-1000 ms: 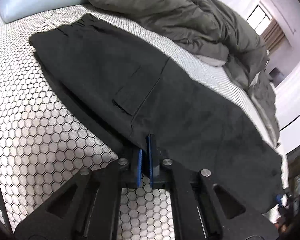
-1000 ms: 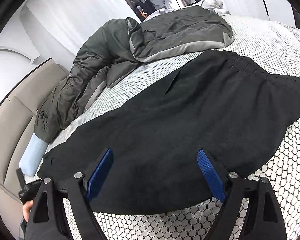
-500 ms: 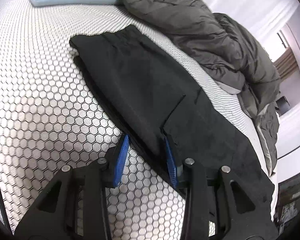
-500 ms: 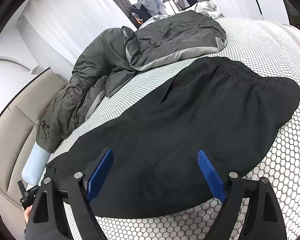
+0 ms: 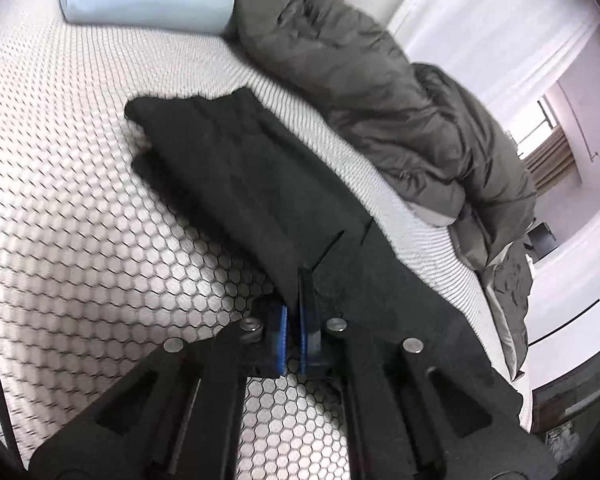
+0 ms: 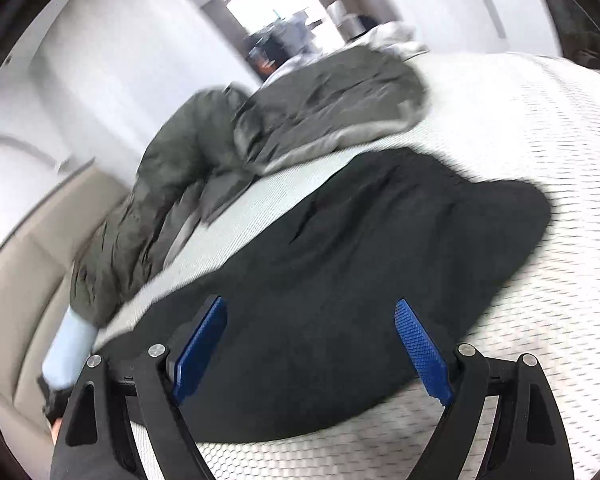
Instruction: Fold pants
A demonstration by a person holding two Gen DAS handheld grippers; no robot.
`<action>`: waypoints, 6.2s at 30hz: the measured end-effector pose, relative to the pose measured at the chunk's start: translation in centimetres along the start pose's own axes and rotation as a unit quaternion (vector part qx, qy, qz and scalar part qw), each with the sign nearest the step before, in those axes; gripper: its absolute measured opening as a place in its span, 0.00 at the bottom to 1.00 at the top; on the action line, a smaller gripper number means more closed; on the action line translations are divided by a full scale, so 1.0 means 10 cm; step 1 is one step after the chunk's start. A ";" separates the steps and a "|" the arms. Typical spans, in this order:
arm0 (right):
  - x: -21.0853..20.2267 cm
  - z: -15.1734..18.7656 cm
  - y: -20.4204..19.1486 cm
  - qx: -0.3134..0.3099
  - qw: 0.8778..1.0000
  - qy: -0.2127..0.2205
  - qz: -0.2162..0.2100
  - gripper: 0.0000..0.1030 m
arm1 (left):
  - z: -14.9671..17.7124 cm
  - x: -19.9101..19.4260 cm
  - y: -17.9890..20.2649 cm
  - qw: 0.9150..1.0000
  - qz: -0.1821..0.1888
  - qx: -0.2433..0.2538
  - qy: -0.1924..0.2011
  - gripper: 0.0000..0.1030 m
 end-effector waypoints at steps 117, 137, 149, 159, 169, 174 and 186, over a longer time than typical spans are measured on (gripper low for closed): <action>-0.24 0.09 -0.22 -0.237 0.966 -0.075 0.068 0.91 | 3.42 -1.33 2.22 0.871 0.108 0.455 -0.153 0.99; -0.11 0.30 0.75 -0.247 0.940 -0.056 0.230 0.93 | 3.13 -1.07 1.83 0.880 0.026 0.450 -0.148 0.99; 0.56 0.74 -0.74 -0.353 0.922 -0.155 0.045 0.93 | 3.62 -0.75 2.61 0.828 0.091 0.515 -0.201 0.99; 0.27 0.02 0.75 -0.289 0.913 -0.090 0.274 0.93 | 2.99 -0.44 2.24 0.872 -0.021 0.454 -0.181 1.00; 0.02 -0.01 -0.05 -0.293 0.945 -0.037 0.142 0.93 | 3.37 -0.74 2.87 0.829 0.075 0.539 -0.128 0.99; 0.71 0.35 -0.57 -0.345 0.923 -0.148 0.087 0.93 | 3.59 -0.42 3.08 0.803 0.071 0.564 -0.178 0.99; 0.67 -0.12 0.59 -0.304 0.904 -0.119 0.276 0.93 | 2.70 -0.10 2.63 0.828 -0.040 0.530 -0.178 1.00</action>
Point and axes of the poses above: each gripper's, at about its wrist camera, not at the fingertips, and x roughly the way its jaws point, y to its right, z to its underside, the point moved 5 cm from there along x, roughly the way its jaws point, and after that the axes turned 1 degree about y, right-handed, at the moved point
